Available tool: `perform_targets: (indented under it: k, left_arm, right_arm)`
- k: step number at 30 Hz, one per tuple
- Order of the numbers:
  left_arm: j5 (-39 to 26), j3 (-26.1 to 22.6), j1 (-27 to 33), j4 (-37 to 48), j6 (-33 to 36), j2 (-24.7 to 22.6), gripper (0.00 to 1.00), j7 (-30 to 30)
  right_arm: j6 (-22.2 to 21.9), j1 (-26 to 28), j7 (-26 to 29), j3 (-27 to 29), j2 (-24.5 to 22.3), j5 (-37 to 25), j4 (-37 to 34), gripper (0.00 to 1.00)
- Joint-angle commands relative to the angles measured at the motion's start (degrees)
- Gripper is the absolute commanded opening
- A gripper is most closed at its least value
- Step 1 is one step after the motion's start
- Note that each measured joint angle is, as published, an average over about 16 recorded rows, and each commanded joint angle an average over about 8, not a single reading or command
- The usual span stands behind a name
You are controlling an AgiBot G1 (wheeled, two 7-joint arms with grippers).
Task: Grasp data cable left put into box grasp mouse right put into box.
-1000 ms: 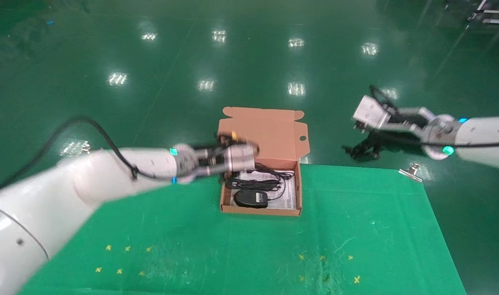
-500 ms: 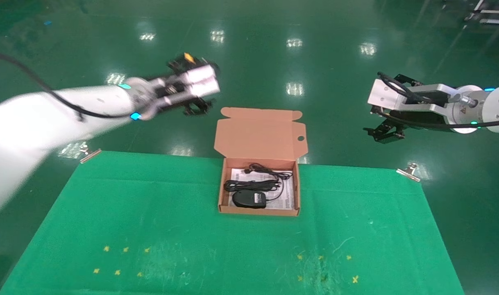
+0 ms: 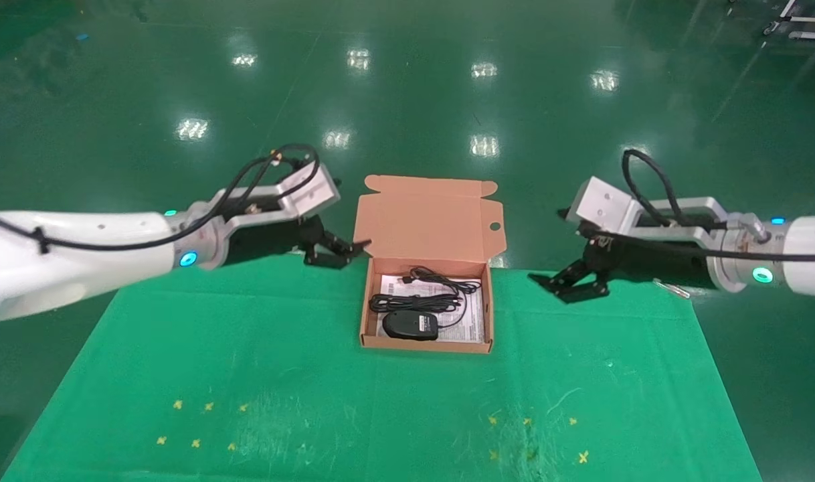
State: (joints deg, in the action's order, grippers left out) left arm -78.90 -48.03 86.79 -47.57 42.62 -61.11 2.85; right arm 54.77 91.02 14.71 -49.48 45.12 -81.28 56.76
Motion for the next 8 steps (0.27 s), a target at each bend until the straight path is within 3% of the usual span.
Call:
perform_targets:
  k: [1, 8]
  left_arm:
    - [1.8, 1.6, -1.2, -1.3, 2.1, 1.3, 1.00, 0.4]
    - [6.7, 5.8, -4.6, -4.7, 7.8, 4.7, 1.00, 1.4]
  right_arm:
    - [1.5, -1.4, -0.2, 1.6, -0.5, 1.9, 0.8, 1.00]
    - [5.6, -5.3, -0.7, 6.0, -1.8, 7.1, 3.0, 1.00]
